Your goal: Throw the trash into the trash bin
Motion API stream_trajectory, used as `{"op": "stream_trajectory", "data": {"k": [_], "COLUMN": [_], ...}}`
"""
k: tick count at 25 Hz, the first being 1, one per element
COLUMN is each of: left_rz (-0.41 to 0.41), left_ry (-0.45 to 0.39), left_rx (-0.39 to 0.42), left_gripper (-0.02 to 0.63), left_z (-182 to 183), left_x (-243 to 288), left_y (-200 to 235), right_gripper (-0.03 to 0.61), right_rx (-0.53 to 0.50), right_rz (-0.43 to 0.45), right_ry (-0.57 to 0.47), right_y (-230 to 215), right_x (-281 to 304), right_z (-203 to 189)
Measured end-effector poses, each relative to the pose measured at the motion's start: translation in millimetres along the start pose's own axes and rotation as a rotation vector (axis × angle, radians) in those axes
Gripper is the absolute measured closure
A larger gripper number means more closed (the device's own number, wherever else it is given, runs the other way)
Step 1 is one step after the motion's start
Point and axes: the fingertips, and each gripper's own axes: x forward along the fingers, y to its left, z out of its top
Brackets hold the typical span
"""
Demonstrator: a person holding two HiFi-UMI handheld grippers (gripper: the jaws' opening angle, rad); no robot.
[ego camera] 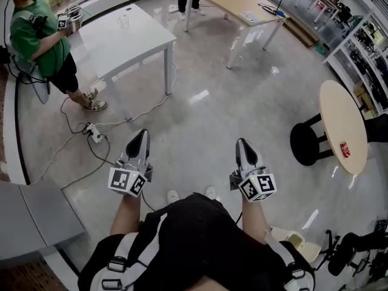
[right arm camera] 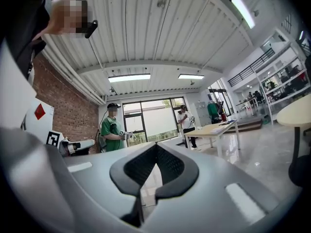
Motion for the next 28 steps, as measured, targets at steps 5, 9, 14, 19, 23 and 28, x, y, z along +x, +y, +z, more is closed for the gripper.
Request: {"op": "stream_trajectory", "data": {"k": [5, 9, 14, 19, 23, 28], "left_rz": [-0.039, -0.059, -0.065, -0.124, -0.183, -0.25], "left_ry": [0.02, 0.018, 0.015, 0.037, 0.055, 0.07], "left_rx": [-0.017, 0.004, 0.009, 0.0, -0.007, -0.012], "left_gripper": [0.612, 0.614, 0.614, 0.614, 0.614, 0.614], "left_z": [-6.7, -7.3, -5.6, -12.5, -21.6, -30.8], "left_x": [4.8, 7.5, 15.6, 31.0, 43.7, 58.3], "left_y": [-19.1, -38.4, -70.6, -111.2, -144.6, -183.1], "right_gripper": [0.575, 0.575, 0.575, 0.575, 0.575, 0.575], "right_rx": [0.005, 0.0, 0.007, 0.027, 0.004, 0.01], "right_rz": [-0.049, -0.052, -0.068, -0.129, -0.185, -0.253], "right_ry": [-0.006, -0.03, -0.052, -0.073, -0.083, -0.099], "right_y": [-14.6, -29.8, -55.9, -89.3, -111.0, -132.2], "right_x": [-23.6, -32.9, -58.3, -93.0, -125.9, -165.8], "right_z": [3.8, 8.6, 16.3, 21.6, 22.9, 24.8]}}
